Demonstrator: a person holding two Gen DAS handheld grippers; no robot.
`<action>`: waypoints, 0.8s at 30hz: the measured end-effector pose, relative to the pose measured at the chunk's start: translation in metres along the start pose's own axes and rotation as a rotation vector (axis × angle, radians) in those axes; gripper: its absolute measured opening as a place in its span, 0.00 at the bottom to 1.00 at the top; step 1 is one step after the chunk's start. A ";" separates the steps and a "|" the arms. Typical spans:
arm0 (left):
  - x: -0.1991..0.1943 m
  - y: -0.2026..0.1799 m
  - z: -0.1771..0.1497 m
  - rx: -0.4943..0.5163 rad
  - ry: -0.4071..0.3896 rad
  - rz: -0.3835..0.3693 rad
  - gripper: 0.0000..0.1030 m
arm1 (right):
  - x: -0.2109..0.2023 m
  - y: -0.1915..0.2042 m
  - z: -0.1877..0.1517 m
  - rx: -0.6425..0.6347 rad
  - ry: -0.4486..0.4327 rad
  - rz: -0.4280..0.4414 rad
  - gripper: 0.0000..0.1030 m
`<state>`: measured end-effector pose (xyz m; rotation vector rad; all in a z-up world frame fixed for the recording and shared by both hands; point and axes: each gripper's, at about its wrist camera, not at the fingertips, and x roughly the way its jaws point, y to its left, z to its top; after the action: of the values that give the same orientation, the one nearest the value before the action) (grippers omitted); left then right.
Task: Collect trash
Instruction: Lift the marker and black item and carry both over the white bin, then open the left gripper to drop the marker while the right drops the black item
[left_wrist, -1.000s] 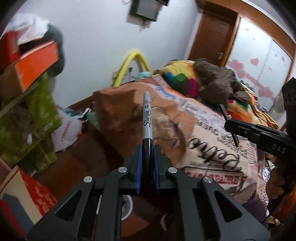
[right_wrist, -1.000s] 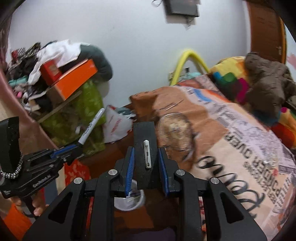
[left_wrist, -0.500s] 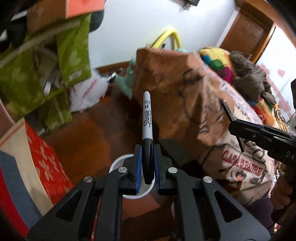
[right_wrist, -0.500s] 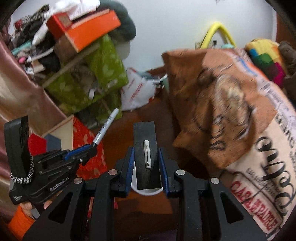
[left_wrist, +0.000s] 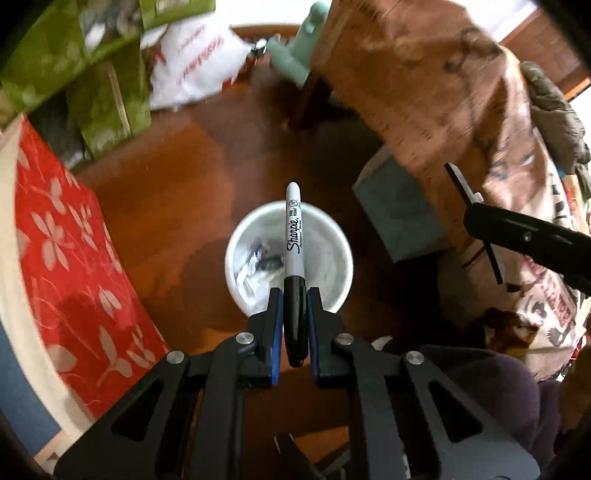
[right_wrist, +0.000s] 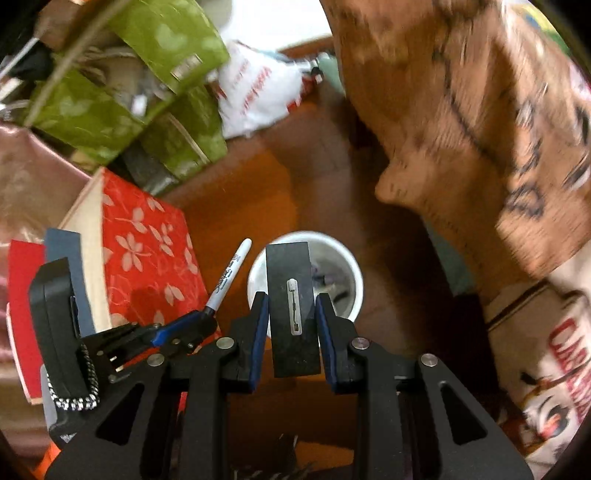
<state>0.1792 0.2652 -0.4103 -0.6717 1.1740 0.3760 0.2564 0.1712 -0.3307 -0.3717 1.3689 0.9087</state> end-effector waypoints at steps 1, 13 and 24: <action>0.007 0.002 0.000 -0.003 0.014 0.003 0.11 | 0.008 -0.002 -0.001 0.009 0.019 -0.003 0.23; 0.067 0.019 0.004 -0.050 0.116 0.011 0.11 | 0.074 -0.018 0.000 0.067 0.151 -0.048 0.24; 0.057 0.002 0.016 0.018 0.100 0.059 0.14 | 0.046 -0.006 0.000 -0.062 0.075 -0.106 0.48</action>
<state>0.2096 0.2729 -0.4609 -0.6477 1.2929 0.3848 0.2579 0.1831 -0.3751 -0.5251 1.3781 0.8579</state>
